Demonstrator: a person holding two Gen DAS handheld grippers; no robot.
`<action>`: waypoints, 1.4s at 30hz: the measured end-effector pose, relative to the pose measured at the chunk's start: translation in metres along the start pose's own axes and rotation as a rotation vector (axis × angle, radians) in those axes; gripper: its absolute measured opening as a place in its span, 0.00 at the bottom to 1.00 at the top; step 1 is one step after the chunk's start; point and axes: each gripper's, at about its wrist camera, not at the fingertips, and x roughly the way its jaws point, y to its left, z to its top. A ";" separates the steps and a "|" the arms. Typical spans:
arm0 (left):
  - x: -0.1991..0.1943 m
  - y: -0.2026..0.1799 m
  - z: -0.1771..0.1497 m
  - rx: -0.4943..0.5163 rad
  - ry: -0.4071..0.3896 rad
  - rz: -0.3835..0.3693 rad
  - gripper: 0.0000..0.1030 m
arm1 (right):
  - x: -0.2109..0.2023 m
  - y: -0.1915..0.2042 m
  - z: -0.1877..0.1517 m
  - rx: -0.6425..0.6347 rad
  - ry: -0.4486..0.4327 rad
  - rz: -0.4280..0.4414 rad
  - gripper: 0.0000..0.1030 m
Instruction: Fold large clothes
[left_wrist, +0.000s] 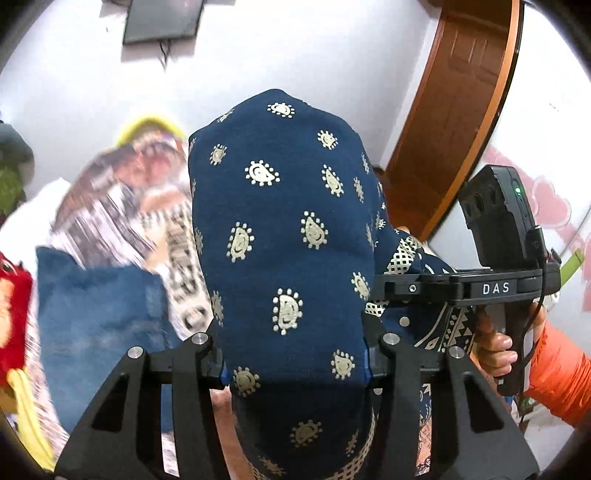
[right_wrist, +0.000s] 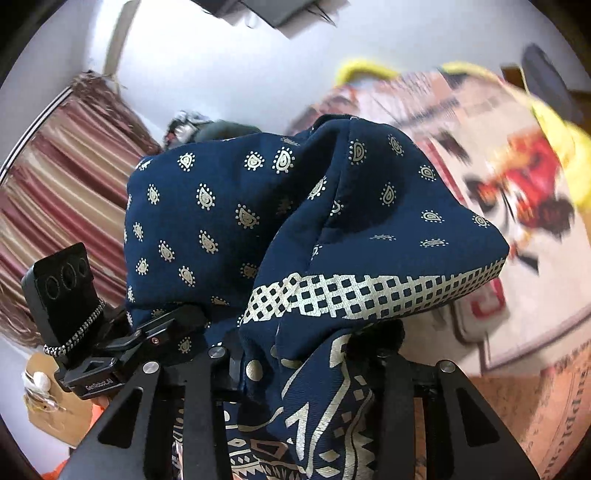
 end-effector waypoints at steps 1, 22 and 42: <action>-0.004 0.003 0.005 -0.004 -0.013 0.004 0.47 | 0.000 0.011 0.006 -0.021 -0.013 -0.002 0.34; 0.029 0.274 -0.062 -0.367 0.071 0.030 0.50 | 0.235 0.094 0.025 -0.076 0.185 0.000 0.35; -0.016 0.240 -0.061 -0.271 0.043 0.411 0.80 | 0.165 0.089 0.028 -0.313 0.049 -0.252 0.72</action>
